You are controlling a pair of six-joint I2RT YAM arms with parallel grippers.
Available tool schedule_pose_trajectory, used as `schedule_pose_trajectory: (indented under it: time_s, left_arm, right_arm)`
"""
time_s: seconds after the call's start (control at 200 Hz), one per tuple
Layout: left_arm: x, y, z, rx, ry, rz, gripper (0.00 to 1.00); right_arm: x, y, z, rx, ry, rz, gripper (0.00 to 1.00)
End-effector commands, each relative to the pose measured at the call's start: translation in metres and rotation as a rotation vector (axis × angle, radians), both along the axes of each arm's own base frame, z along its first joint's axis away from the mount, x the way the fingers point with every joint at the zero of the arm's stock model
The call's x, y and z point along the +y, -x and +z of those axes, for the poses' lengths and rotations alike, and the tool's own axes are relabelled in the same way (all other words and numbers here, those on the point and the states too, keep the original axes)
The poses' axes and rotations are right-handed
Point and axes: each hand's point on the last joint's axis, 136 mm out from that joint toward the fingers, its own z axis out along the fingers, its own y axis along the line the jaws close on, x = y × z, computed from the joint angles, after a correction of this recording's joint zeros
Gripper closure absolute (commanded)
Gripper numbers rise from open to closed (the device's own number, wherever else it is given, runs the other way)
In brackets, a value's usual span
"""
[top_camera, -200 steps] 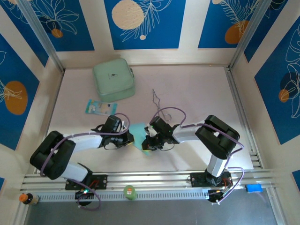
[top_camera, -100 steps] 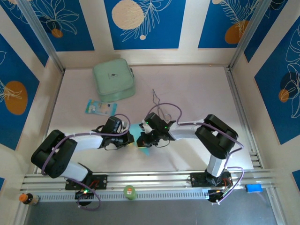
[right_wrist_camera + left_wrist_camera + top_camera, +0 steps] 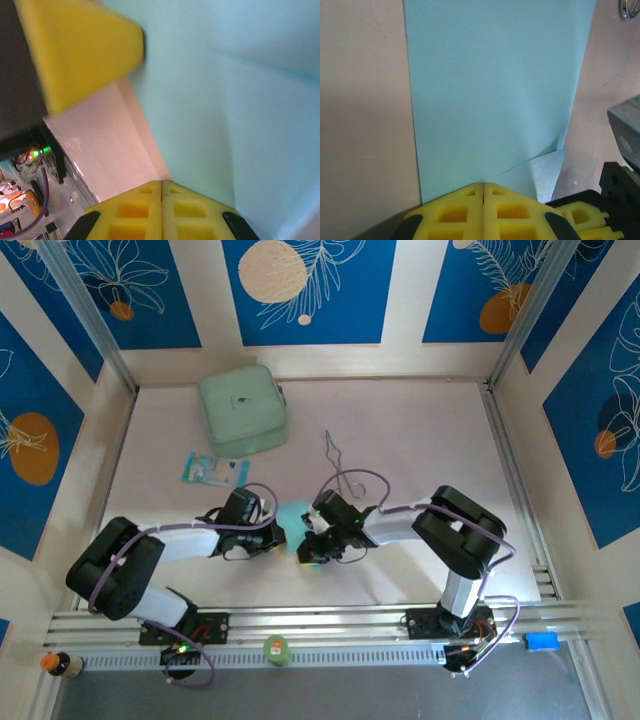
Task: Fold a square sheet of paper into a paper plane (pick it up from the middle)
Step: Perform the third fold on the triangle at the bottom-center of the table.
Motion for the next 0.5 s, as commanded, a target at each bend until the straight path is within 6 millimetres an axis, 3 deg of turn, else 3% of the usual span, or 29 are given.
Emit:
schedule_pose_trajectory:
  time_s: [0.0,0.245,0.37,0.495]
  left_arm:
    - [0.025,0.018,-0.028,0.069,-0.126,0.029,1.0]
    - [0.022,0.019,-0.025,0.075,-0.087,0.054,1.0]
    - [0.022,0.02,-0.021,0.073,-0.06,0.088,1.0]
    - [0.024,0.022,-0.014,0.051,-0.052,0.142,1.0]
  right_arm:
    - [-0.017,0.014,0.001,0.03,-0.007,0.008,0.94]
    - [-0.05,0.033,-0.009,0.025,0.021,-0.018,0.93]
    - [-0.058,0.029,-0.001,-0.024,0.025,-0.072,0.92]
    - [-0.061,0.011,0.019,-0.135,0.049,-0.136,0.77]
